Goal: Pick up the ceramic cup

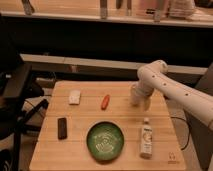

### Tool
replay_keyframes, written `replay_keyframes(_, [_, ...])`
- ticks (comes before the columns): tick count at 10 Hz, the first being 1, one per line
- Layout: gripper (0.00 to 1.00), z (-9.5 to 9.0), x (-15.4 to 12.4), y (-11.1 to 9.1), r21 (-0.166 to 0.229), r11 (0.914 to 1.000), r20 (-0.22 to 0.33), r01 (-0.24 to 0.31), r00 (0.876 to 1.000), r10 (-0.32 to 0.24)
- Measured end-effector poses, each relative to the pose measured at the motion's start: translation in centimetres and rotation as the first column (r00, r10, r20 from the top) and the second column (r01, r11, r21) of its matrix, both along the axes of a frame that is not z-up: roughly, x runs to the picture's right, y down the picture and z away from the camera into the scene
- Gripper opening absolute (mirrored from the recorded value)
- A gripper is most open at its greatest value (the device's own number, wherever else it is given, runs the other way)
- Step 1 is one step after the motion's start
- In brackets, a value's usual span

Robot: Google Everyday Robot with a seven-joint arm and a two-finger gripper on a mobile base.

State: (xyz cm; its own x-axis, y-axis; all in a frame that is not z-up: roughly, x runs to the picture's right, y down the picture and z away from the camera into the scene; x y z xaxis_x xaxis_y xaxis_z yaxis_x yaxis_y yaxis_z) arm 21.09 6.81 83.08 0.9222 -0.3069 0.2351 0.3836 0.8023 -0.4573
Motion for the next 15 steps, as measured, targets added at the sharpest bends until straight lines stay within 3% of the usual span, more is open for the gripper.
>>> replay_keyframes(3, [0.75, 0.5, 0.1, -0.2, 0.000, 1.0000, 0.006, 0.004, 1.000, -0.004])
replay_keyframes(10, [0.07, 1.0, 0.4, -0.1, -0.009, 0.9999, 0.007, 0.011, 1.000, -0.011])
replay_keyframes(15, [0.03, -0.8, 0.2, -1.8, -0.004, 0.9992, 0.011, 0.039, 0.999, -0.039])
